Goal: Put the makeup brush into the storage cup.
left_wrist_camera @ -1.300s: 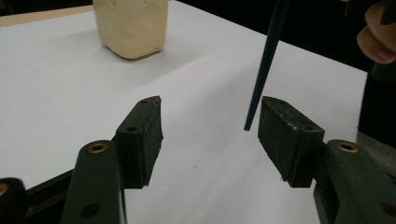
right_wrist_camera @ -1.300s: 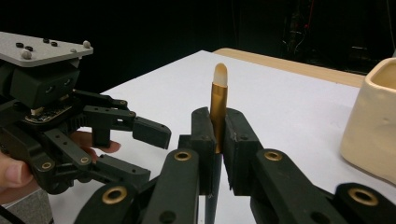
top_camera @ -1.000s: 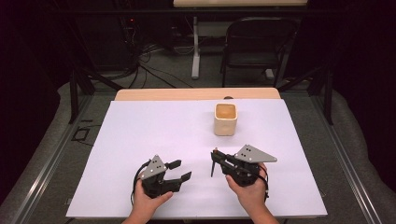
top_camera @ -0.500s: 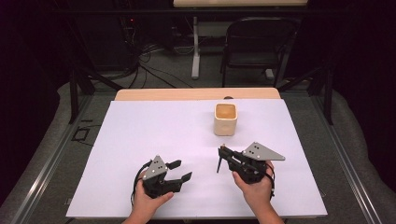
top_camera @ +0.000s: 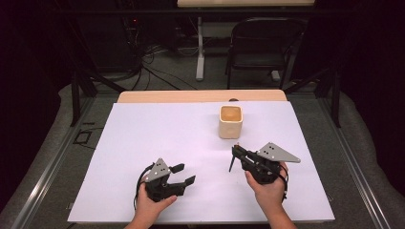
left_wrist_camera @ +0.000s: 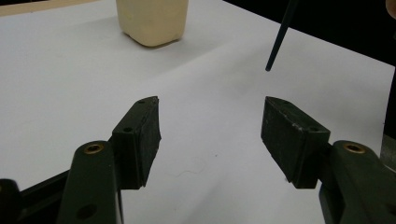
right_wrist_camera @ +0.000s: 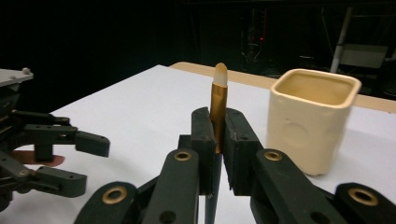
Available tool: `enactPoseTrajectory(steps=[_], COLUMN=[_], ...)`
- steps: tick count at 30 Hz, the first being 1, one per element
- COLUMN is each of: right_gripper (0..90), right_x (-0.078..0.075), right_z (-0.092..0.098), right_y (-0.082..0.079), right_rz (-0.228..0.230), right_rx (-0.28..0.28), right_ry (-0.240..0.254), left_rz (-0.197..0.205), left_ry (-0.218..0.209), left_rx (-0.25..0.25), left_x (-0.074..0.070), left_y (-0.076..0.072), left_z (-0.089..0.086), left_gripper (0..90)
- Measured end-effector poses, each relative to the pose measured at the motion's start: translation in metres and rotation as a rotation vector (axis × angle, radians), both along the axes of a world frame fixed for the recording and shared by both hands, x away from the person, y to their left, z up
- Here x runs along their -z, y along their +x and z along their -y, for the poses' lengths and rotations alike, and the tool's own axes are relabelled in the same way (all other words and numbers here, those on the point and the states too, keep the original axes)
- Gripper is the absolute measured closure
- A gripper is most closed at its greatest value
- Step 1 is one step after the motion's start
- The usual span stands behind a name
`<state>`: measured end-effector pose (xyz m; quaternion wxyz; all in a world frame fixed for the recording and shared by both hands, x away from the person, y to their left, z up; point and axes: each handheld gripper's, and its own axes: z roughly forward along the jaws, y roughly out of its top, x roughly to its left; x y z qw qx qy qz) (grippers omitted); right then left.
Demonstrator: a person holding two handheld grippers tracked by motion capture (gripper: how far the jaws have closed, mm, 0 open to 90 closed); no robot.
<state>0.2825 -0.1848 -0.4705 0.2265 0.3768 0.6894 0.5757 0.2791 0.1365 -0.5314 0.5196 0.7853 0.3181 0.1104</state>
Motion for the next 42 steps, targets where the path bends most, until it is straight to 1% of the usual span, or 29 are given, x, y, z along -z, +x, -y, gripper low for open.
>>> enactPoseTrajectory(steps=[1,4,5,7,8,12,13,14,19,20,22,24,27,33,35,39,42], right_gripper=[83.4,83.4,83.4,83.4,83.4,83.4,83.4,83.4,83.4,83.4,83.4,83.4,83.4,83.4,83.4,83.4,83.4], right_x=[0.000,0.000,-0.001,-0.001,-0.002,-0.003,-0.004,-0.004,-0.010,-0.011,-0.014,-0.016,-0.019,-0.022,-0.023,-0.026,-0.028], right_z=[0.005,0.009,0.014,0.015,0.020,0.026,0.029,0.029,0.032,0.033,0.033,0.034,0.035,0.037,0.037,0.037,0.037], right_y=[0.002,0.003,0.006,0.007,0.010,0.014,0.017,0.017,0.024,0.025,0.027,0.030,0.033,0.041,0.044,0.049,0.054], right_rz=[0.007,0.003,0.005,0.010,0.017,0.022,0.026,0.026,0.036,0.047,0.056,0.070,0.071,0.067,0.065,0.073,0.066], right_rx=[0.014,0.028,0.043,0.048,0.063,0.082,0.091,0.091,0.106,0.109,0.115,0.120,0.124,0.134,0.139,0.142,0.147], right_ry=[-0.001,-0.004,-0.006,-0.003,-0.009,-0.006,-0.013,-0.013,-0.044,-0.046,-0.058,-0.054,-0.061,-0.053,-0.052,-0.066,-0.072], left_rz=[0.000,0.004,0.004,0.006,0.005,0.003,0.002,0.002,0.006,0.007,0.006,0.007,0.006,0.006,0.007,0.002,0.000], left_ry=[0.001,-0.001,-0.003,-0.001,-0.003,-0.007,-0.008,-0.008,-0.008,-0.008,-0.009,-0.013,-0.013,-0.016,-0.013,-0.011,-0.014], left_rx=[0.000,-0.003,-0.004,-0.004,-0.008,-0.008,-0.017,-0.017,-0.021,-0.021,-0.022,-0.021,-0.019,-0.014,-0.021,-0.016,-0.016], left_x=[0.000,-0.001,-0.001,-0.001,-0.001,-0.001,0.000,0.000,-0.001,-0.001,-0.001,-0.001,-0.001,-0.002,-0.002,-0.001,-0.001], left_y=[0.000,0.000,0.000,0.000,0.000,0.001,0.001,0.001,0.001,0.001,0.001,0.001,0.001,0.001,0.001,0.001,0.001], left_z=[0.000,-0.001,-0.001,-0.001,-0.001,-0.002,-0.002,-0.002,-0.003,-0.003,-0.004,-0.004,-0.005,-0.005,-0.005,-0.005,-0.006], left_gripper=[37.5,37.5,37.5,37.5,37.4,37.4,37.4,37.4,36.7,36.5,36.4,36.4,36.4,36.4,36.4,36.4,36.4])
